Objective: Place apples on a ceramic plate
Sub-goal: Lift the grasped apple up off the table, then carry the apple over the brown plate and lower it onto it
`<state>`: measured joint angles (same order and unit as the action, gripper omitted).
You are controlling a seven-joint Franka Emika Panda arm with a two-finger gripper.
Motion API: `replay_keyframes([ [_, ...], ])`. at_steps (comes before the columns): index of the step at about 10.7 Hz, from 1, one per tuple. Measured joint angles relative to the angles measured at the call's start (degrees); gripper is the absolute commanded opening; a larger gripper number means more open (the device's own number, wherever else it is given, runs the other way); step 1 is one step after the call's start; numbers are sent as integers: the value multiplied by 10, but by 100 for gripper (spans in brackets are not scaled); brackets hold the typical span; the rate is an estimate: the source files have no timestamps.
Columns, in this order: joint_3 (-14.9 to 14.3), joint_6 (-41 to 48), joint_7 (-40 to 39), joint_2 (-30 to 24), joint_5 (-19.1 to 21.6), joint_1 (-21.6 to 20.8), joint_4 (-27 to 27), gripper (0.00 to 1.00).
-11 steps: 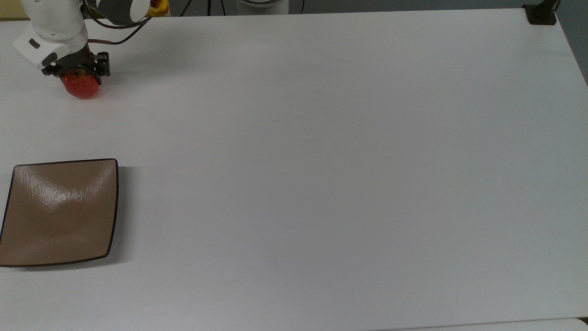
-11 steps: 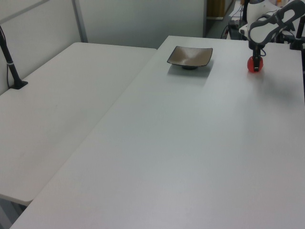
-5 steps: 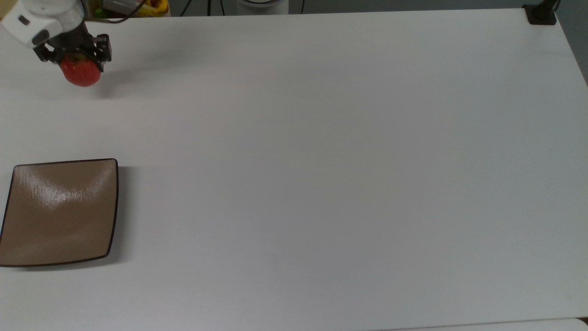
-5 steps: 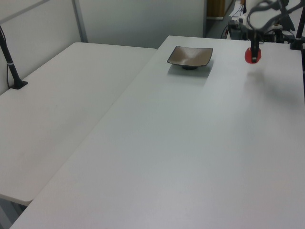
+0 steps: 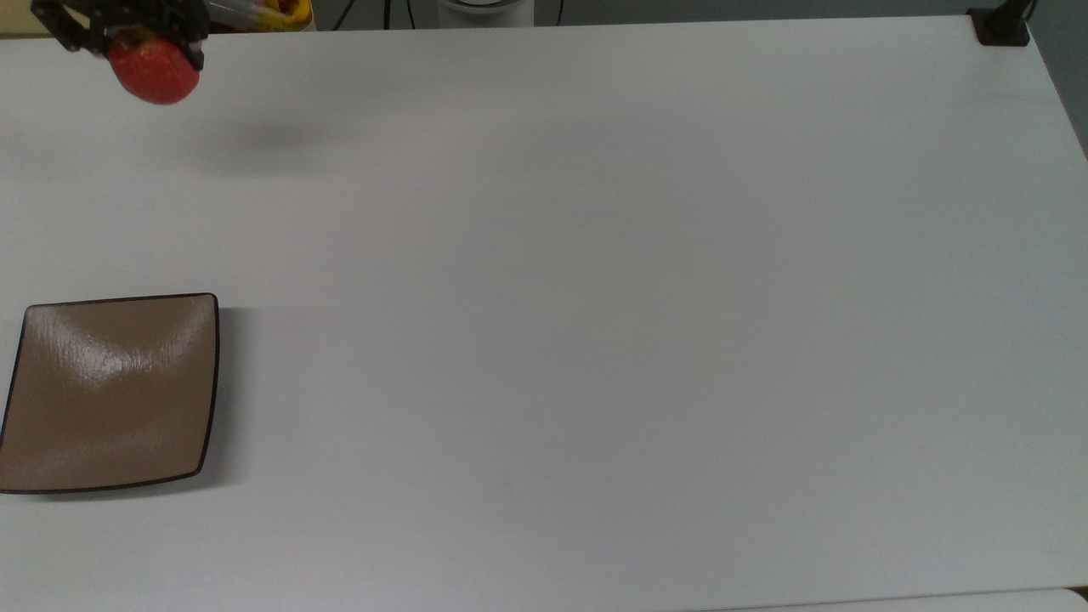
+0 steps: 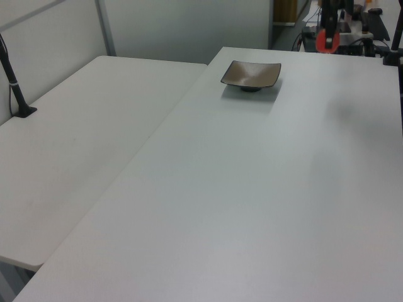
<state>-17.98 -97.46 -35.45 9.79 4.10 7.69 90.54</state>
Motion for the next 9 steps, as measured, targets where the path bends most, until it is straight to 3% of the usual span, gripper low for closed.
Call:
replay_keyframes([
  [3, 32, 28, 20, -1, 3, 0, -38, 2],
  [6, 40, 22, 23, 16, 3, 0, -55, 2],
  [9, 40, -82, 24, 69, 4, 2, -91, 1],
])
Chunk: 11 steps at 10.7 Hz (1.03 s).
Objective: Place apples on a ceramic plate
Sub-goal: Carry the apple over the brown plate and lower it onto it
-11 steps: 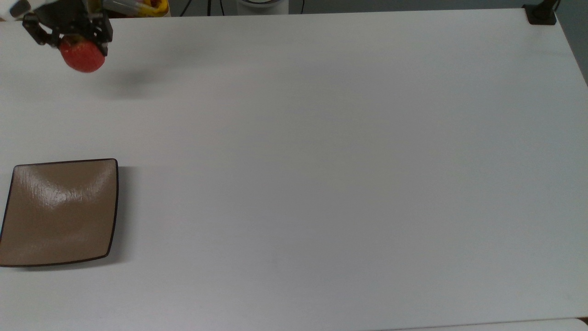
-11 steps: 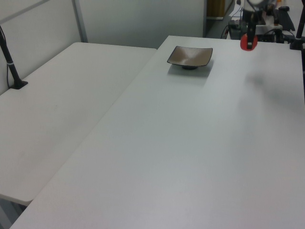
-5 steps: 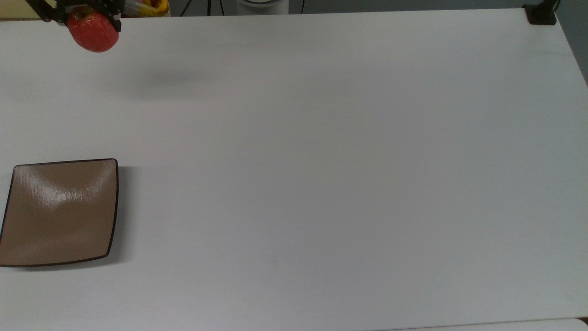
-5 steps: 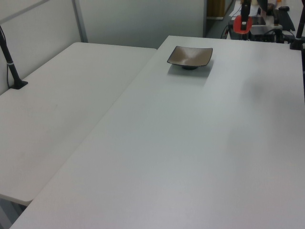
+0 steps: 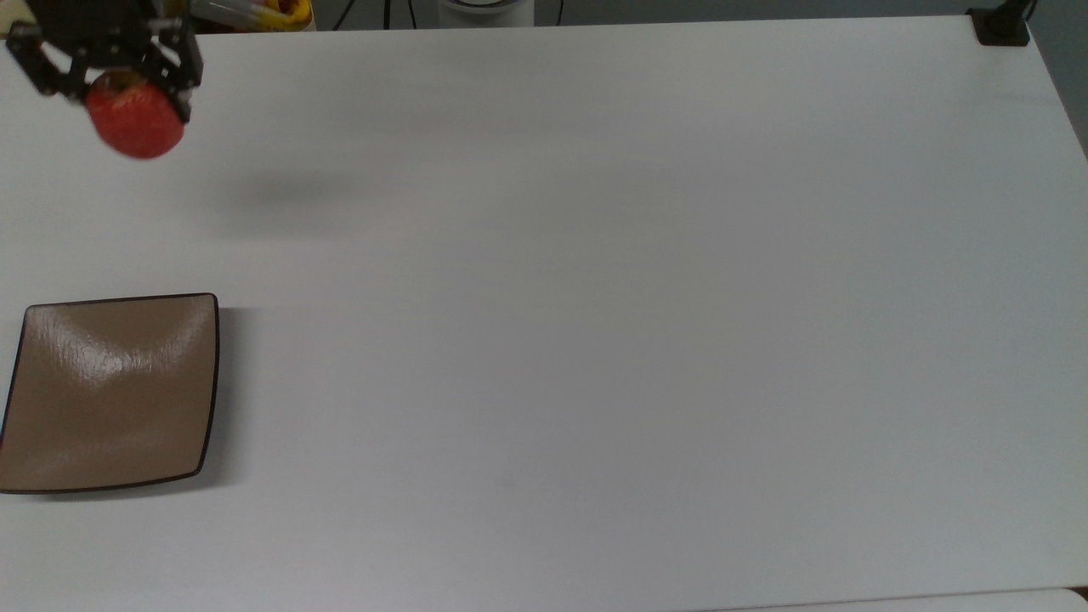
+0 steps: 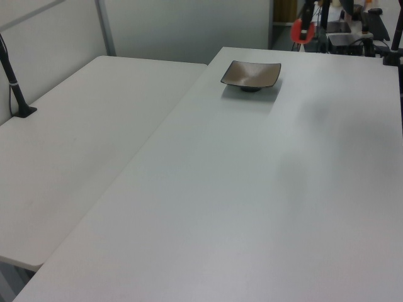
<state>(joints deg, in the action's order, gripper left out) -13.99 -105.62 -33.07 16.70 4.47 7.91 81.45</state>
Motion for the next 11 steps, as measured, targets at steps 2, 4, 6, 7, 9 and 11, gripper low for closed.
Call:
replay_keyframes([
  [2, 0, -110, 2, 48, 8, 5, -9, 1],
  [4, 0, -222, 2, 104, 38, 17, -19, 1],
  [6, 0, -304, 6, 154, 44, 20, -25, 1],
  [7, 1, -336, 8, 179, 44, 21, -33, 1],
  [9, 2, -382, 18, 232, 44, 21, -63, 1],
  [11, 4, -431, 32, 275, 44, 21, -82, 2],
])
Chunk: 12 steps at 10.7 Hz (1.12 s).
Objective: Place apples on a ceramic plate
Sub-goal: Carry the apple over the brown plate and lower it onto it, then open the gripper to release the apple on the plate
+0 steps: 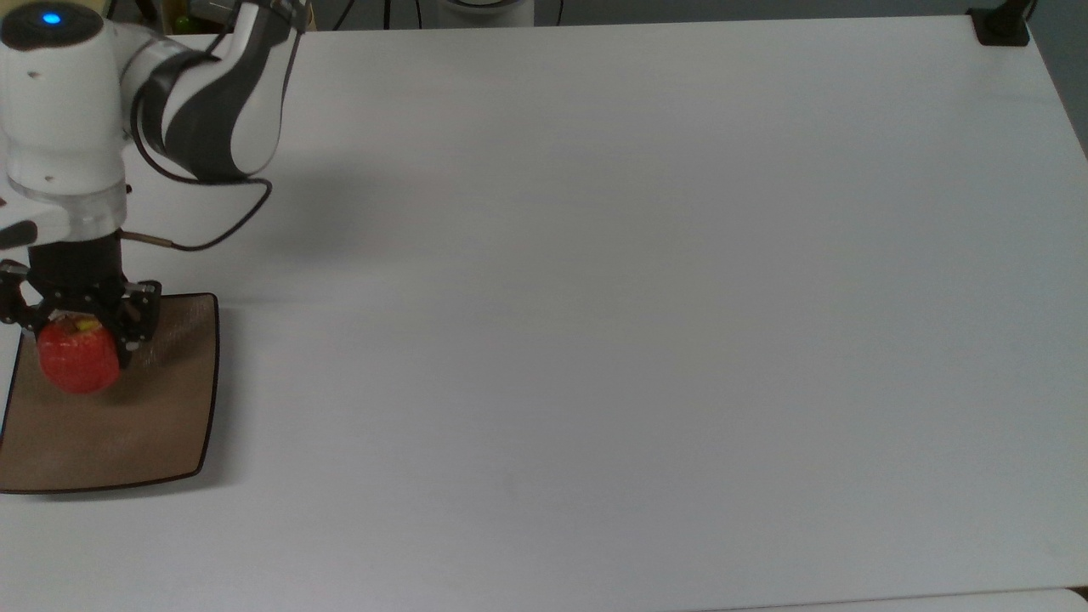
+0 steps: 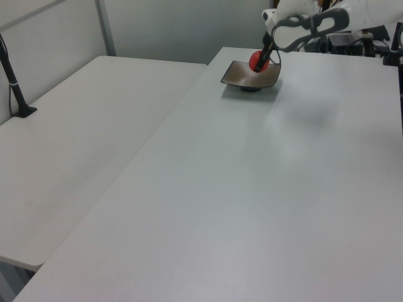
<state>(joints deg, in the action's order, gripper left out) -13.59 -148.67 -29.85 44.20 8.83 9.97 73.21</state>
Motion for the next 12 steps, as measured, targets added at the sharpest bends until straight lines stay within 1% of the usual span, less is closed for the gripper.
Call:
replay_keyframes([
  [1, 1, -23, 8, 16, 0, 0, -5, 7],
  [2, 4, -32, 13, 27, 0, 0, -7, 18],
  [3, 8, -34, 18, 33, 0, -1, -10, 44],
  [4, 14, -34, 28, 35, 0, -1, -10, 75],
  [5, 18, -34, 46, 35, 0, -1, -10, 100],
  [7, 20, -34, 61, 35, 0, -3, -10, 100],
  [12, 20, -34, 61, 28, 0, -3, -12, 100],
])
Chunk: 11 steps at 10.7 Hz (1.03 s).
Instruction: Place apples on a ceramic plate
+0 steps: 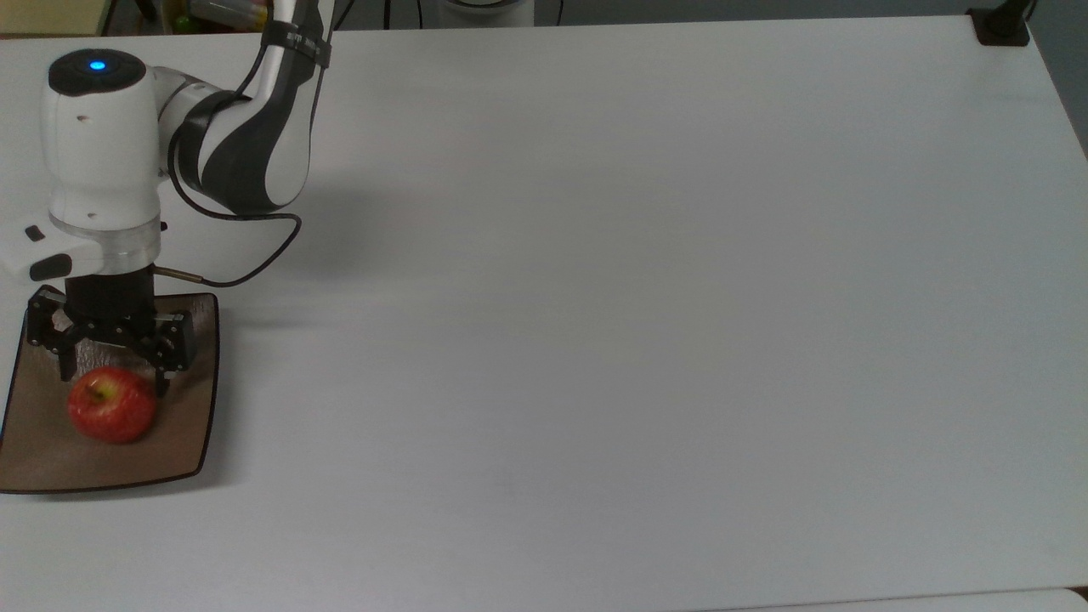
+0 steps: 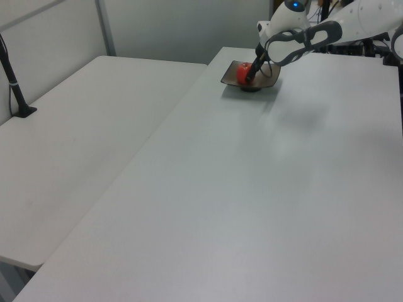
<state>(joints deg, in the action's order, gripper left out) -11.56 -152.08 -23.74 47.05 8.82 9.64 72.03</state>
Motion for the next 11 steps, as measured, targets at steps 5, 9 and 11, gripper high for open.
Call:
replay_keyframes([
  [5, 0, 46, 9, -128, 0, -3, 63, 100],
  [9, 0, 317, 63, -290, 0, -10, 92, 100],
  [11, 1, 448, 114, -362, 0, -19, 97, 100],
])
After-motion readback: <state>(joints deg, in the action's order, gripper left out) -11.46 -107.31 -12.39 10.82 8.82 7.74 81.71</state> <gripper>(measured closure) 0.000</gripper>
